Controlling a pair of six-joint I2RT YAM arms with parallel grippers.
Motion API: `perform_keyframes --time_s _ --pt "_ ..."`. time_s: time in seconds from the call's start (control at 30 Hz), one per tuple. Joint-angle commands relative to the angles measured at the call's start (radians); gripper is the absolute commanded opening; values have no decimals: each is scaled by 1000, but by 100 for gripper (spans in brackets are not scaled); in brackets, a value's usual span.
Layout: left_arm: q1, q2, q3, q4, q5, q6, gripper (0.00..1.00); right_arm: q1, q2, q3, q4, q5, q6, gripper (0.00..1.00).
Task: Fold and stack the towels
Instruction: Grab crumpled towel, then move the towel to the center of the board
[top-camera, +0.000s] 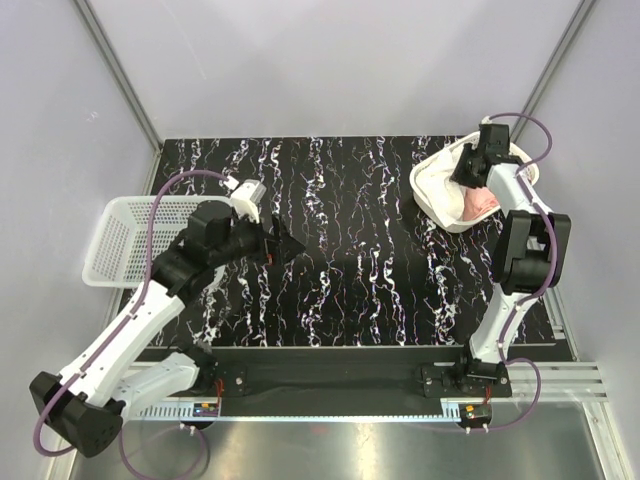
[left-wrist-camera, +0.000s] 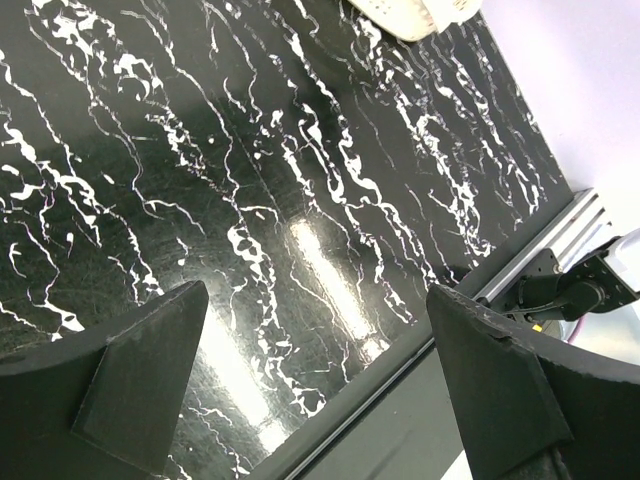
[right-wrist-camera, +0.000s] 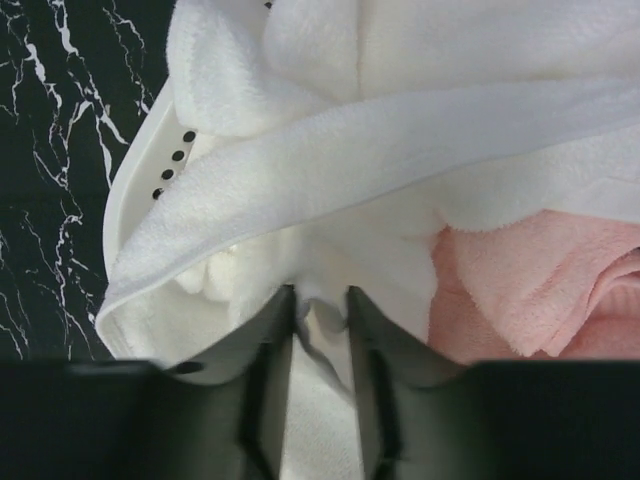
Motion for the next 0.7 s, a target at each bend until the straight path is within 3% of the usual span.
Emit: perform_keyframes --time_s 0.0,0.03,0.07,0.2,0.3,0.4,0.5,0.53,0.67 --pt "-1 33 55 44 1 6 99 2 -9 118 8 -72 -14 27" --pt "0 35 61 46 6 6 99 0 -11 142 -33 -115 -14 18" --pt "0 38 73 44 7 6 99 2 -25 170 -58 -134 -13 0" --pt "0 38 105 17 -35 -11 98 3 -143 265 -136 -273 62 0" --pt "2 35 133 -6 -101 -37 99 3 -268 269 -182 -356 221 0" --pt "15 47 171 -49 -129 -50 99 17 -388 211 -218 -465 280 0" --pt "26 47 209 -77 -140 -37 99 101 -505 134 -190 -565 320 0" --pt "32 48 226 -101 -155 -37 99 209 -531 123 -204 -565 320 0" --pt "55 45 251 -161 -187 -42 99 423 -652 25 -161 -571 384 0"
